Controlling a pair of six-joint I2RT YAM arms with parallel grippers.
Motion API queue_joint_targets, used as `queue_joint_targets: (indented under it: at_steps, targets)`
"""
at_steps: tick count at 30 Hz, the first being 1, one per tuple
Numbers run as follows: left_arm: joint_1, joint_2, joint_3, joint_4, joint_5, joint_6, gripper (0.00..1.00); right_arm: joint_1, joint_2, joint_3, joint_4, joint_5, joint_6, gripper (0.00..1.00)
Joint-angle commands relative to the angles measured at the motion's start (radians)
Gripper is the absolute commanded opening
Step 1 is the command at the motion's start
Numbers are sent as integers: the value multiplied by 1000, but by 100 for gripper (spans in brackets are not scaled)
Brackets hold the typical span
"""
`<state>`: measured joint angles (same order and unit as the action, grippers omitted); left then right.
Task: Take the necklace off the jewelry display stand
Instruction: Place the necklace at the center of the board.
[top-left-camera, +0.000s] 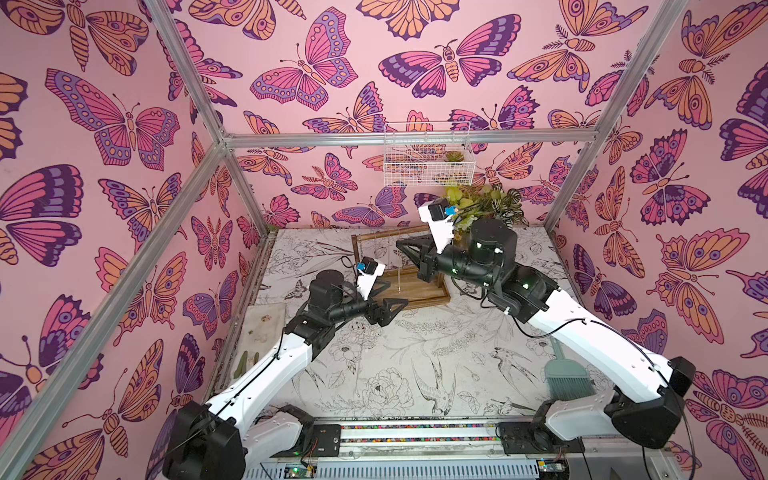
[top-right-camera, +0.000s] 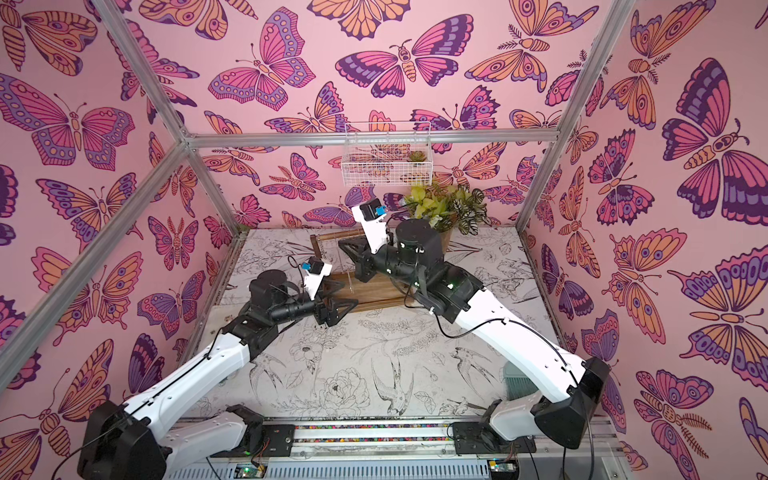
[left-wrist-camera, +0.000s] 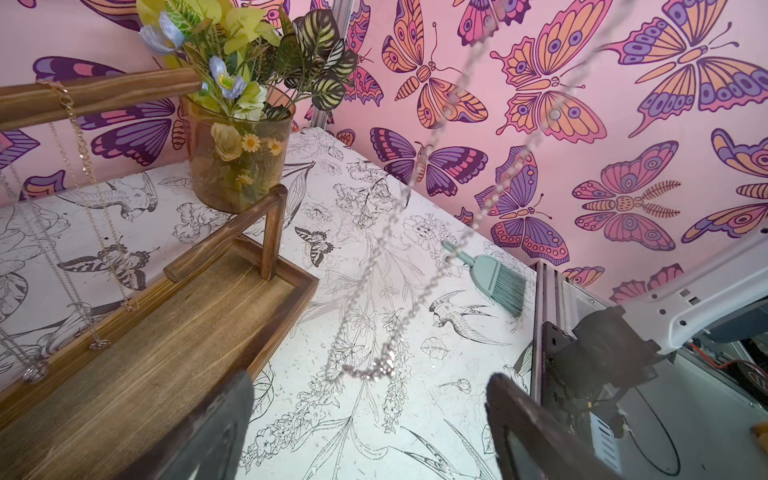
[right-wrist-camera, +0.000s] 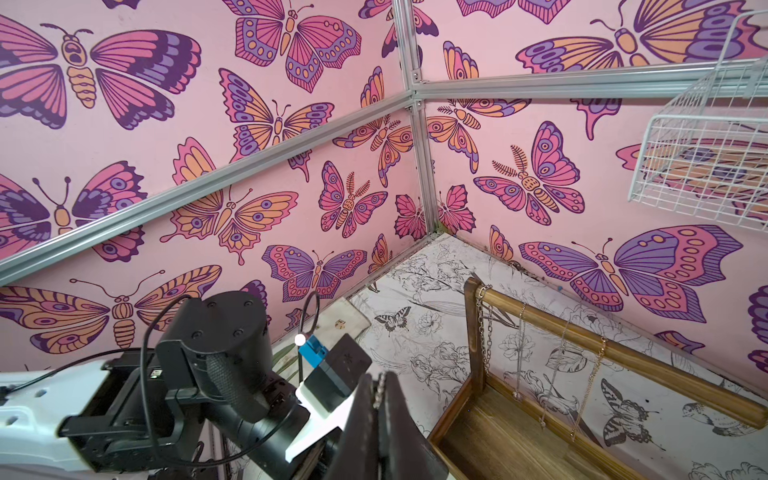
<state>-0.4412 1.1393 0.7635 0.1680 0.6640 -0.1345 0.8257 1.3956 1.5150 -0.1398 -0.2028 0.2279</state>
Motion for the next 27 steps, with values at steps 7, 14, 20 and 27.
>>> queue_joint_targets:
  at_steps: [7,14,20,27]
  targets:
    - [-34,40,60,70,49,21,81,10,-24,42,-10,7,-1,0]
    - [-41,57,76,76,46,23,70,9,-26,48,-9,15,-2,0]
    - [-43,49,66,75,43,12,55,10,-36,45,-10,29,-9,0]
    - [-48,37,49,75,38,4,43,9,-50,38,-11,40,-14,0]
